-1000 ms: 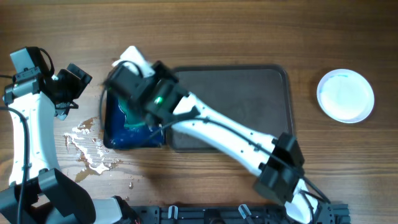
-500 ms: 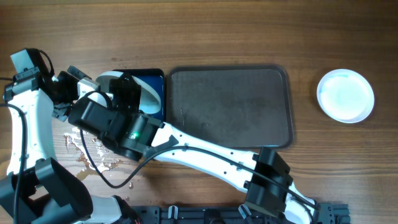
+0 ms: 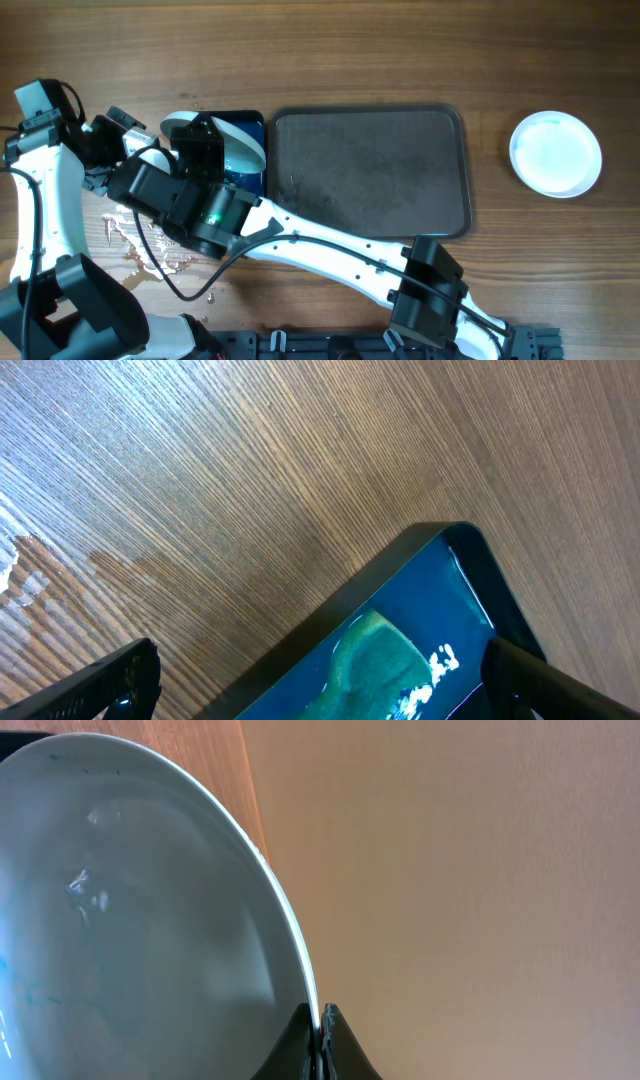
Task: Clean dirty plates on tray and stack at the side
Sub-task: 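Lift the plate with the right gripper and tilt it over the water tray, then carry the plate right and stack it on the plate pile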
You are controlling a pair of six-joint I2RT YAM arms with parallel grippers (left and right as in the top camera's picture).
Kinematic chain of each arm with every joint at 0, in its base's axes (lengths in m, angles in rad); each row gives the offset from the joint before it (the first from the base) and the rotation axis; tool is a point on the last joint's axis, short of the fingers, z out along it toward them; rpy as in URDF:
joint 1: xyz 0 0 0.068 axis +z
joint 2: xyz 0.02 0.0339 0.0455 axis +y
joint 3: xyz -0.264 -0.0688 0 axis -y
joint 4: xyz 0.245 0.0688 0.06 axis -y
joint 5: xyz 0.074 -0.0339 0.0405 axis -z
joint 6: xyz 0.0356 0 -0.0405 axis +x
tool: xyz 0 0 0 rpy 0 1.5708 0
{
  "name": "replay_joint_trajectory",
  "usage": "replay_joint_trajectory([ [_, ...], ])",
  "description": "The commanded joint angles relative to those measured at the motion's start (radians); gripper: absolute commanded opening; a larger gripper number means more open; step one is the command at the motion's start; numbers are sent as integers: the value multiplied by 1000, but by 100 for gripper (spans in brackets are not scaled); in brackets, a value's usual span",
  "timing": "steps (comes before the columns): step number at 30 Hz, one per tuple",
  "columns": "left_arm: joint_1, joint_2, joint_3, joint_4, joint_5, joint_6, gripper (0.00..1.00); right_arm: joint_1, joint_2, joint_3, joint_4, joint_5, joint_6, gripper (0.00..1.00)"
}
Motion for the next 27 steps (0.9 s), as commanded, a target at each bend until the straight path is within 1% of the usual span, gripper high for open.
replay_joint_trajectory([
  [1,5,9,-3,-1,12,-13,100,5,10,21,6,32,1,5],
  [3,5,9,-3,-1,12,-13,100,2,10,21,-18,19,33,5],
  [4,5,9,-3,-1,12,-13,100,-2,10,21,-45,-9,107,5],
  [6,5,9,-3,-2,12,-12,100,-20,10,21,-142,-138,307,4],
  [9,5,9,-3,-6,12,-9,100,-74,9,21,-240,-281,613,4],
  [10,5,9,-3,-6,12,-9,100,-101,6,21,-264,-330,694,4],
  [13,5,9,-3,-6,13,-10,100,-177,-19,27,-322,-445,800,4],
  [16,3,9,-3,-11,13,-10,100,-257,-68,48,-394,-518,894,4],
  [18,1,9,-3,-12,21,-10,100,-328,-113,49,-428,-622,956,4],
  [20,-5,9,-3,-12,37,-10,100,-418,-157,49,-467,-795,1022,4],
  [22,-23,9,-3,-13,43,-10,100,-545,-197,49,-512,-1026,1086,4],
  [23,-55,9,-3,-13,43,-10,100,-696,-221,49,-562,-1217,1115,4],
  [25,-90,9,-3,-13,43,-10,100,-797,-223,49,-618,-1234,1148,4],
  [27,-131,9,-3,-12,42,-10,100,-911,-222,45,-691,-1234,1151,5],
])
